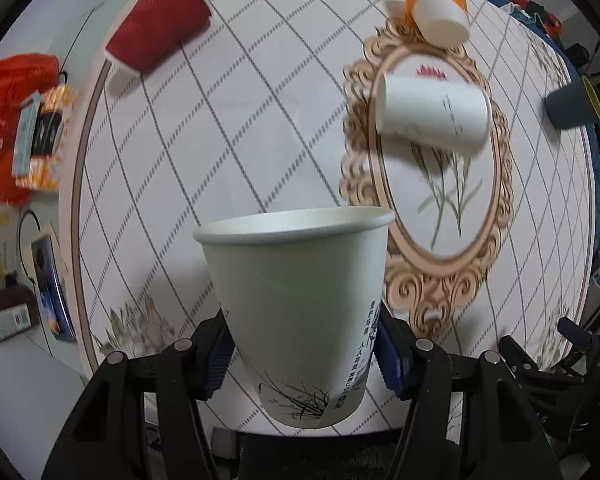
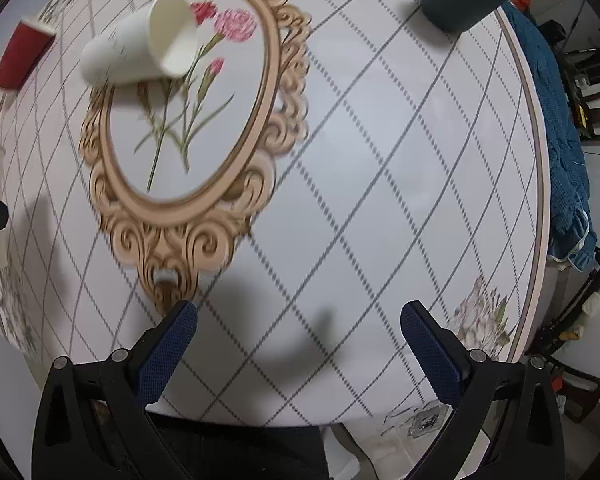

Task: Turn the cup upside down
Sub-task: 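Lift the white cup with the left gripper and carry it toward the table edge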

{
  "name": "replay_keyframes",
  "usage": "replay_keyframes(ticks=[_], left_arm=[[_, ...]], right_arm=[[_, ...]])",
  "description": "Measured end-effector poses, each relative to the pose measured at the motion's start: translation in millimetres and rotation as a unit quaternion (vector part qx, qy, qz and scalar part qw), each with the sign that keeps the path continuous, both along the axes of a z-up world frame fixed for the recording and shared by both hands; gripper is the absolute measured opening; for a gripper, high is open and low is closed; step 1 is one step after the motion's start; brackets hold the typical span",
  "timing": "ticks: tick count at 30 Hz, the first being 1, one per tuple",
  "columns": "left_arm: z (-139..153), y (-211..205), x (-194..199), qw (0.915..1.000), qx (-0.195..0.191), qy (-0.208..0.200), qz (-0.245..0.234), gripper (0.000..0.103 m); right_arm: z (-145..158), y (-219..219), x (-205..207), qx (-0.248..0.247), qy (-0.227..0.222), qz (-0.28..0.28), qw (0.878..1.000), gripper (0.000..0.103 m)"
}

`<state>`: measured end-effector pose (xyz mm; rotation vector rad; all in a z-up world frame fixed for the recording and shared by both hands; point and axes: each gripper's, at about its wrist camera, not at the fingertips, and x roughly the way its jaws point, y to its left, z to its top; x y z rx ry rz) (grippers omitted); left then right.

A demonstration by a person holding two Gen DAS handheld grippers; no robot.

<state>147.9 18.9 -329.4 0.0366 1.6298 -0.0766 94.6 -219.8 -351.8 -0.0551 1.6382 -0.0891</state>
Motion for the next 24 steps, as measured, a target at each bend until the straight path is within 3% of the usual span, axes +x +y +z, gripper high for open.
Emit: replay_keyframes(ticks=[12, 24], left_arm=[[-20, -12, -35, 0.9998, -0.007, 0.018, 0.003, 0.059], [-51, -24, -32, 0.9993, -0.003, 0.036, -0.004, 0.059]], right_arm=[[-18, 5, -57, 0.013, 0.012, 0.02, 1.0, 0.103], [-44, -7, -79, 0.012, 0.025, 0.016, 0.999, 0.103]])
